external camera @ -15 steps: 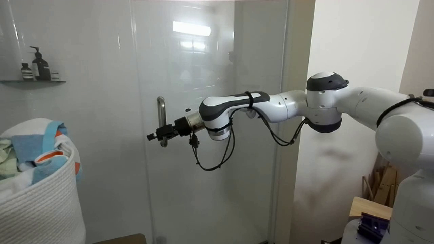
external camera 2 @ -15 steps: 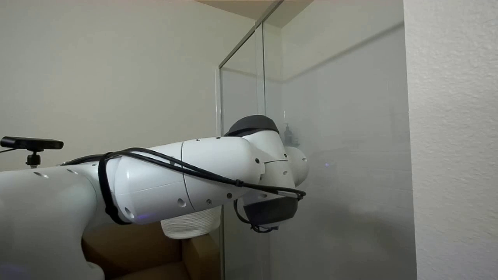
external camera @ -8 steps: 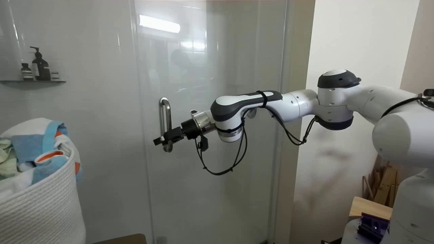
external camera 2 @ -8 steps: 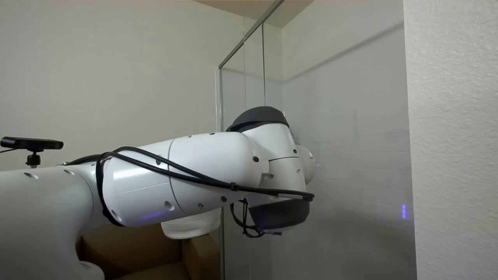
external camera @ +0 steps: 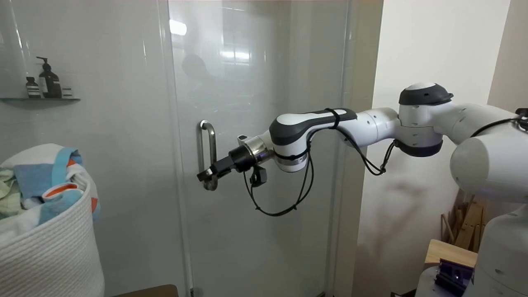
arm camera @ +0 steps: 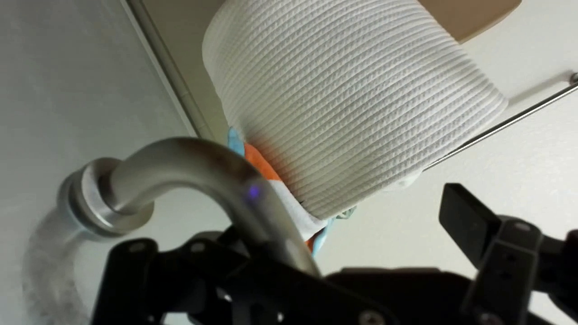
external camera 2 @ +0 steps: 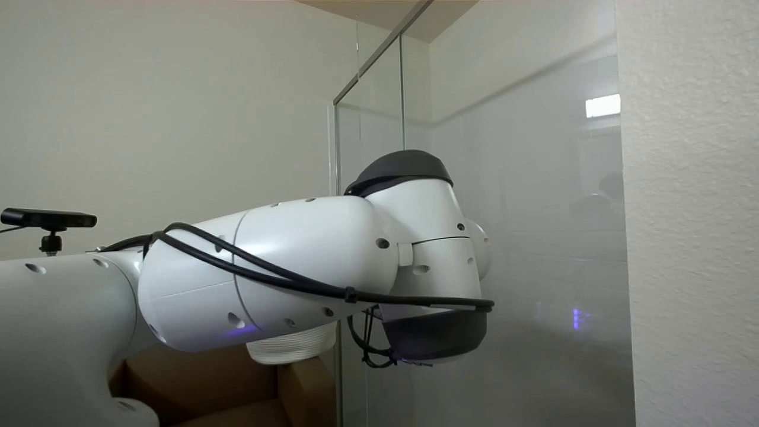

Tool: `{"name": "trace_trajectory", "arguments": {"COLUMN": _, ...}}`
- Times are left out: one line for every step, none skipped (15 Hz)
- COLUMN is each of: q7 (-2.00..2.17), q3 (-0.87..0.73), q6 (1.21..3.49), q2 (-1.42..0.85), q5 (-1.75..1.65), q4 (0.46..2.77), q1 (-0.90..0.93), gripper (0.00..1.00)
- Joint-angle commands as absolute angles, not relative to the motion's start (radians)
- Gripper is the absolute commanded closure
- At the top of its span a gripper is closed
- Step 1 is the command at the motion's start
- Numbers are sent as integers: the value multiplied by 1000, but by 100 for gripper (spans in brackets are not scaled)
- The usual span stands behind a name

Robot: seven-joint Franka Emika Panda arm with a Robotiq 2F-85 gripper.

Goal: Open the door

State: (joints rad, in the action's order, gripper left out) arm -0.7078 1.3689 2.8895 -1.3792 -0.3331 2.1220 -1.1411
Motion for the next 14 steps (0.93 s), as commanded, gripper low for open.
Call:
{"name": "trace_trajectory", "arguments": {"q7": -691, "q3": 1356, "q6": 2803, "q2": -1352, "q5": -287, "q4": 2202, "q1": -1172, "gripper": 0}}
{"name": "trace_trajectory", "arguments": {"q7": -691, "q3": 1357, "q6": 2795, "q2": -1349, "q5": -285, "q4": 2207, "q1": -1176, "gripper": 0}}
{"name": "trace_trajectory", "arguments": {"q7": -691, "q3": 1358, "q6": 2792, "q2": -1344, "q5": -285, "q4": 2207, "q1": -1179, "gripper": 0}}
{"name": "trace_trajectory", "arguments": {"q7": -690, "q3": 1356, "q6": 2797, "q2": -1336, "q5": -287, "q4": 2204, "q1": -1177, "gripper": 0}}
{"name": "trace_trajectory", "arguments": {"q7": -725, "q3": 1380, "q6": 2836, "q2": -1367, "q5": -300, "q4": 2161, "q1": -1179, "gripper": 0}}
{"name": "trace_trajectory", "arguments": {"q7": -725, "q3": 1381, "q6": 2834, "q2": -1365, "q5": -300, "q4": 2165, "q1": -1182, "gripper": 0}}
{"name": "trace_trajectory", "arguments": {"q7": -725, "q3": 1381, "q6": 2833, "q2": -1363, "q5": -299, "q4": 2165, "q1": -1182, "gripper": 0}}
{"name": "trace_trajectory", "arguments": {"q7": -725, "q3": 1381, "q6": 2833, "q2": -1362, "q5": -299, "q4": 2165, "q1": -1182, "gripper": 0}}
{"name": "trace_trajectory", "arguments": {"q7": -725, "q3": 1380, "q6": 2833, "q2": -1362, "q5": -298, "q4": 2165, "q1": -1182, "gripper": 0}}
{"name": "trace_trajectory", "arguments": {"q7": -725, "q3": 1380, "q6": 2833, "q2": -1362, "q5": -298, "q4": 2165, "q1": -1182, "gripper": 0}}
{"name": "trace_trajectory", "arguments": {"q7": -725, "q3": 1380, "q6": 2833, "q2": -1362, "q5": -298, "q4": 2165, "q1": -1182, "gripper": 0}}
{"name": "trace_trajectory", "arguments": {"q7": -707, "q3": 1372, "q6": 2834, "q2": -1341, "q5": -294, "q4": 2159, "q1": -1176, "gripper": 0}}
{"name": "trace_trajectory", "arguments": {"q7": -691, "q3": 1370, "q6": 2814, "q2": -1327, "q5": -286, "q4": 2162, "q1": -1175, "gripper": 0}}
{"name": "trace_trajectory", "arguments": {"q7": -671, "q3": 1369, "q6": 2804, "q2": -1295, "q5": -283, "q4": 2164, "q1": -1163, "gripper": 0}}
